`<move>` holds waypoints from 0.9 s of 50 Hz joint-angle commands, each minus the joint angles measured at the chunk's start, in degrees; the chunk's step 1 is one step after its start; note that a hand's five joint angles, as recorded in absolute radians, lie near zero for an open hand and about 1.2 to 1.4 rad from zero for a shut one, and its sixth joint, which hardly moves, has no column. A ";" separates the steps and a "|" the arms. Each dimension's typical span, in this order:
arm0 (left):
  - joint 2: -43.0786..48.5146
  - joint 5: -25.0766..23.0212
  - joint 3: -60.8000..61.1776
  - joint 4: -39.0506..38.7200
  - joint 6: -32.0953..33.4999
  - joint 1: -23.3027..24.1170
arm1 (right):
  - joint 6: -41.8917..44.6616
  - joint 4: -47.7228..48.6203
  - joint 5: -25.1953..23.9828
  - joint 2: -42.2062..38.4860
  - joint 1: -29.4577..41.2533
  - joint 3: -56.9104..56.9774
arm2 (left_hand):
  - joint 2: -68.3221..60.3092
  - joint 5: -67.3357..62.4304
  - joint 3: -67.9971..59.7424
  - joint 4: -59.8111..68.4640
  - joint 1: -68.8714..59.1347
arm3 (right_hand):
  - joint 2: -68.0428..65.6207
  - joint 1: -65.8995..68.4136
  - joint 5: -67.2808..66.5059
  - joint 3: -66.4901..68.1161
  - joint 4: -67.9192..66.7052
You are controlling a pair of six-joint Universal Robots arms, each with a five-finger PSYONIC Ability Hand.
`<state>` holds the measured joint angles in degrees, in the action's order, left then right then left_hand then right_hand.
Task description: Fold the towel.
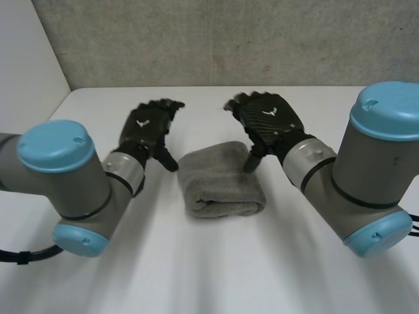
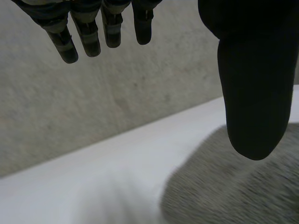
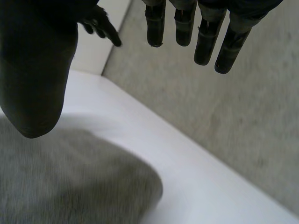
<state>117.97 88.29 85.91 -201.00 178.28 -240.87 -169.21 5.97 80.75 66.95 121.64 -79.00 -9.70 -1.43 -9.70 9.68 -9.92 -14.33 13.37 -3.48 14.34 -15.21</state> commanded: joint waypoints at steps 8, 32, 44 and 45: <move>11.22 -0.13 -1.01 1.32 -1.45 3.12 | -3.41 -3.50 -3.67 -16.22 -2.90 3.84 | -1.36 0.37 -1.36 1.38 -1.14 | 4.33 -3.37 3.48 -4.34 5.21; -20.13 0.57 -12.42 20.72 -1.80 -2.22 | -3.14 -13.07 10.29 12.31 -8.61 12.54 | -2.20 -0.47 -2.19 2.22 -1.97 | 4.33 -3.37 3.48 -4.34 5.21; -22.17 3.03 -18.50 33.48 -2.15 -6.90 | -3.76 -21.70 11.27 13.29 -13.98 17.74 | -2.20 -0.47 -2.20 2.22 -1.98 | 4.33 -3.37 3.48 -4.34 5.21; -22.17 3.03 -18.50 33.48 -2.15 -6.90 | -3.76 -21.96 11.27 13.29 -14.41 17.91 | -2.20 -0.47 -2.20 2.22 -1.98 | 4.33 -3.37 3.48 -4.34 5.21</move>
<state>94.89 90.97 68.84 -170.02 176.15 -247.17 -172.89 -14.45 92.36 80.63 108.80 -62.26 -10.19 -1.44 -10.24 10.21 -10.14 -14.33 13.33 -3.48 14.34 -15.21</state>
